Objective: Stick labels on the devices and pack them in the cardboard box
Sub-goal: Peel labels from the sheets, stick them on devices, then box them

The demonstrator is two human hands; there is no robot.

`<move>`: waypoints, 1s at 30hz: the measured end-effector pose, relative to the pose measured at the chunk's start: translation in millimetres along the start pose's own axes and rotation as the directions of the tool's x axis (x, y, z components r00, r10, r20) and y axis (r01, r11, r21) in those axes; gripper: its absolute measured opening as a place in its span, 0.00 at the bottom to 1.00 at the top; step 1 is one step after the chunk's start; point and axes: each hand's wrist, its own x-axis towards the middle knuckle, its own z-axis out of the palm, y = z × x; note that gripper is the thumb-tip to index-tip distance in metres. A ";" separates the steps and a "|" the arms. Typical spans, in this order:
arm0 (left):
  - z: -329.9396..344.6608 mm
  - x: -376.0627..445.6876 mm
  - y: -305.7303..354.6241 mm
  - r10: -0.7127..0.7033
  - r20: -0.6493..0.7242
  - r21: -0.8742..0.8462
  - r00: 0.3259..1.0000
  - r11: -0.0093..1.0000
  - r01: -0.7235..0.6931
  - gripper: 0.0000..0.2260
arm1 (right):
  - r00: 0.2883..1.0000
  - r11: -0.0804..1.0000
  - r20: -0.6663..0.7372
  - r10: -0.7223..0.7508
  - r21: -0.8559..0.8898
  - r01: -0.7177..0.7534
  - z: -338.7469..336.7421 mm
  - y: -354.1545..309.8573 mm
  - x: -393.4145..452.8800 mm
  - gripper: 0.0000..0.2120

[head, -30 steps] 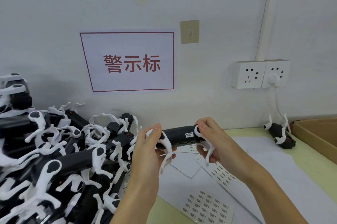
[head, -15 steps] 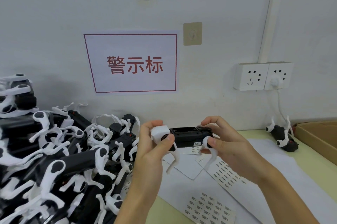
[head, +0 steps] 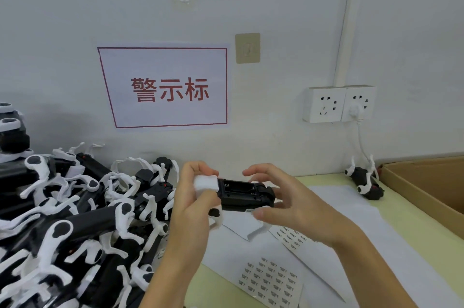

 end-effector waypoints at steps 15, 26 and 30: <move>80.6 -45.1 -22.6 0.305 0.320 0.475 0.897 0.767 -0.431 0.18 | 0.889 0.973 -0.406 0.211 -0.002 -0.232 -80.7 47.4 -96.4 0.08; 221.5 -58.2 -104.9 -0.162 0.644 0.715 0.747 0.474 -0.514 0.20 | 0.623 0.837 -0.605 0.495 0.525 -0.155 -269.9 89.7 -212.4 0.18; 298.4 -60.8 -124.1 -0.118 0.619 0.728 0.777 0.458 -0.510 0.21 | 0.466 0.793 -0.681 0.564 0.603 -0.079 -325.9 130.7 -238.3 0.15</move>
